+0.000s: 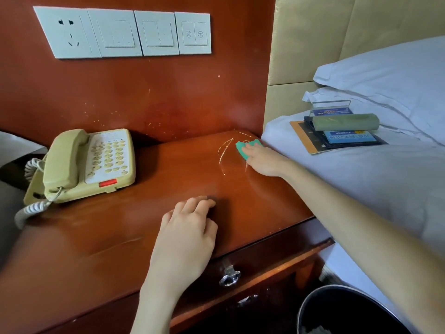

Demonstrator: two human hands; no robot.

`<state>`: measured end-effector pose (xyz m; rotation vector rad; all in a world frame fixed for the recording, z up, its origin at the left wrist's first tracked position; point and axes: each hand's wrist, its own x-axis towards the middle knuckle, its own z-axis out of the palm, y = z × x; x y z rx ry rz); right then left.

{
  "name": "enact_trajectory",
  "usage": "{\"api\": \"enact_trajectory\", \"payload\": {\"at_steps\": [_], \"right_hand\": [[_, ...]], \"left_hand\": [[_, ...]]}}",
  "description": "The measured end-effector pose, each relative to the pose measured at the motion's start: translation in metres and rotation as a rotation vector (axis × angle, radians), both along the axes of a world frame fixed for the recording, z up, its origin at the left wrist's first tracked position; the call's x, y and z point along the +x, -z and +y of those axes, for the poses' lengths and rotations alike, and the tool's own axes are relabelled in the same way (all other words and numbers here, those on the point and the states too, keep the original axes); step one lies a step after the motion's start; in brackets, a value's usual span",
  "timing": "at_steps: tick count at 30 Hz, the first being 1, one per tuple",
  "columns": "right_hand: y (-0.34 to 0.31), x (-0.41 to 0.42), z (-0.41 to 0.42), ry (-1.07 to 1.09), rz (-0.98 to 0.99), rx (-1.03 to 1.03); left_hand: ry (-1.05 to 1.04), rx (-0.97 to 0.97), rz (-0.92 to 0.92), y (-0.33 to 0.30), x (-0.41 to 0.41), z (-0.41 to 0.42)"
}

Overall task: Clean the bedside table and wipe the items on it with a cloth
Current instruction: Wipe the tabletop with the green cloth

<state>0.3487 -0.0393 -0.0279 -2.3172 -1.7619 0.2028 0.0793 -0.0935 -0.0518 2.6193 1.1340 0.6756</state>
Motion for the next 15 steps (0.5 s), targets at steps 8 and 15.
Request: {"api": "enact_trajectory", "payload": {"at_steps": [8, 15], "right_hand": [[0.012, -0.028, -0.075, -0.295, 0.111, 0.046], [0.004, 0.000, -0.089, -0.119, 0.039, -0.035]], "left_hand": [[0.009, -0.005, -0.012, 0.000, -0.001, 0.001], [0.015, 0.016, -0.016, 0.002, -0.001, 0.001]]}}
